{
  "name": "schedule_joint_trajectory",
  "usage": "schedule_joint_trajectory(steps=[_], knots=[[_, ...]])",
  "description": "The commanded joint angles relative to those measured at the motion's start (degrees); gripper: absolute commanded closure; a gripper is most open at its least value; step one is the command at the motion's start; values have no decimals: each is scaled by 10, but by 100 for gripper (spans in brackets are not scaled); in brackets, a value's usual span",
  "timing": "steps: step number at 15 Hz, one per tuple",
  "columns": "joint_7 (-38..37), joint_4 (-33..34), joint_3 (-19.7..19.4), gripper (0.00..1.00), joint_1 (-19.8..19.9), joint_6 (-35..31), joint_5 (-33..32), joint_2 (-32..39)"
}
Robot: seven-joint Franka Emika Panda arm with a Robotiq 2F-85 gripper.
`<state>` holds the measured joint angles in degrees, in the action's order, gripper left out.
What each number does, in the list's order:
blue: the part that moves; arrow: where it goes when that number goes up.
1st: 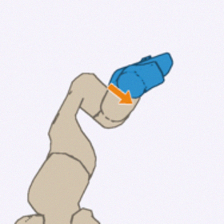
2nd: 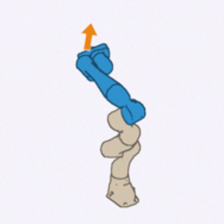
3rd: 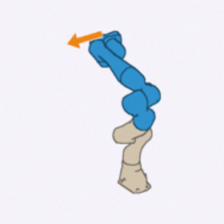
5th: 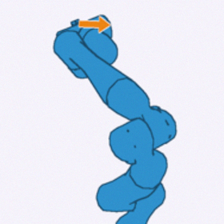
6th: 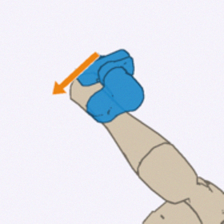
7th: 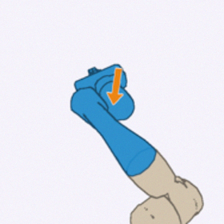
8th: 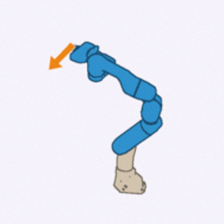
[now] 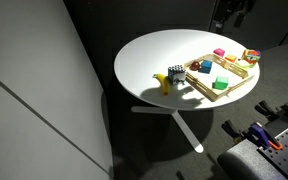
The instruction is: Pick up the block with the number four on it and put it in the tray
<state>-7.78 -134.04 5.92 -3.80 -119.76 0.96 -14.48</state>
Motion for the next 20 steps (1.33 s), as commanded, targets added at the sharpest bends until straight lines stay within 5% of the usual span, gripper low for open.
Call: schedule_joint_trajectory(steps=[1, 11, 20], knots=[[-13, 49, 1, 0, -3, 16, 8, 43], [-1, 20, -1, 0, -3, 1, 1, 30], [-32, 84, 3, 0, -6, 1, 0, 106]])
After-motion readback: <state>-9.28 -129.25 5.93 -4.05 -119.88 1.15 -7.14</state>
